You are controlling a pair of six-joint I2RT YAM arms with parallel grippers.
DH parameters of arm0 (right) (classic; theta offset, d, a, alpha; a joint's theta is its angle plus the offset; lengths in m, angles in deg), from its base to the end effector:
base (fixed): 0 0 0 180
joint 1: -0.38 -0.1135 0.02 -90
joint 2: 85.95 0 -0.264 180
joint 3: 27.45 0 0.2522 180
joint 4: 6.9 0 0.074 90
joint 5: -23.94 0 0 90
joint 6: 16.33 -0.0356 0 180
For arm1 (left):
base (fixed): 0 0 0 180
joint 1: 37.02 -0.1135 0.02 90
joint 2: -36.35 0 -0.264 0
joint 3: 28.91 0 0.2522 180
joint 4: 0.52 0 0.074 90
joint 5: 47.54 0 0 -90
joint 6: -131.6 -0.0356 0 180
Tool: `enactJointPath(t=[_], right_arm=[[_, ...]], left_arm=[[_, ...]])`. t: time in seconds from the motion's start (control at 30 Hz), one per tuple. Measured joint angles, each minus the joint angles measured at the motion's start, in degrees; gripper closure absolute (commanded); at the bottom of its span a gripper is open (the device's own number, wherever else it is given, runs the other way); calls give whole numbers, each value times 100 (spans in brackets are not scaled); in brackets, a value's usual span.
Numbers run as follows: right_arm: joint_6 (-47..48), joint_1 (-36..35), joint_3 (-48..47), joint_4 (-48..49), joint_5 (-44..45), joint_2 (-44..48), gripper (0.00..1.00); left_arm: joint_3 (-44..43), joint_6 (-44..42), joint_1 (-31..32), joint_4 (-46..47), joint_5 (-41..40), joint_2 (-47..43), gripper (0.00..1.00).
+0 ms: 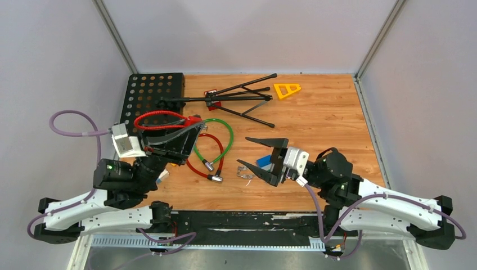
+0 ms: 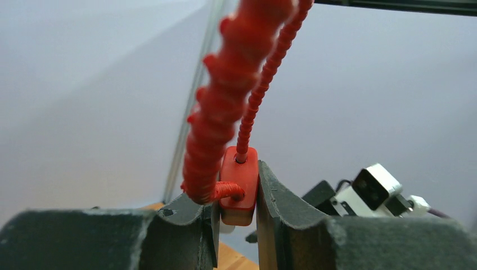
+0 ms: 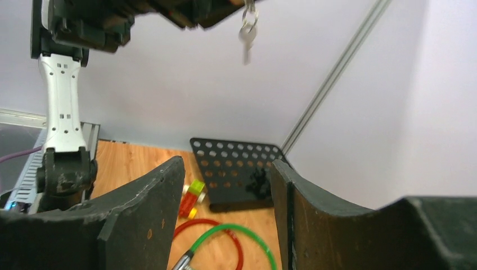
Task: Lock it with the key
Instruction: Lock the lock.
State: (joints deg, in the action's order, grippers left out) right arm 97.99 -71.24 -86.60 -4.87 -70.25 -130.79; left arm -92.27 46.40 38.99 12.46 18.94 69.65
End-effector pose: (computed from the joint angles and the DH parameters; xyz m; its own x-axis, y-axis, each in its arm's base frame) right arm 0.0550 0.1738 0.3928 0.4797 0.1412 -0.8660 -0.8461 0.3359 -0.4139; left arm 0.0369 -0.0893 0.4576 0.0959 -0.7022 -0.7055 0.8301 0.4475 -0.3326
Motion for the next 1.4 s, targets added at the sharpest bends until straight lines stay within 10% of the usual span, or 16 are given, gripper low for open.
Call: enactJointPath(t=[0.47, 1.4], right_arm=[[1340, -306, -1272, 1134, -820, -855, 60], [2557, -859, -1276, 909, -466, -1143, 75]], left_arm=[[-7, 717, 0, 601, 2068, 800, 100], [-15, 776, 0, 791, 2197, 726, 100]])
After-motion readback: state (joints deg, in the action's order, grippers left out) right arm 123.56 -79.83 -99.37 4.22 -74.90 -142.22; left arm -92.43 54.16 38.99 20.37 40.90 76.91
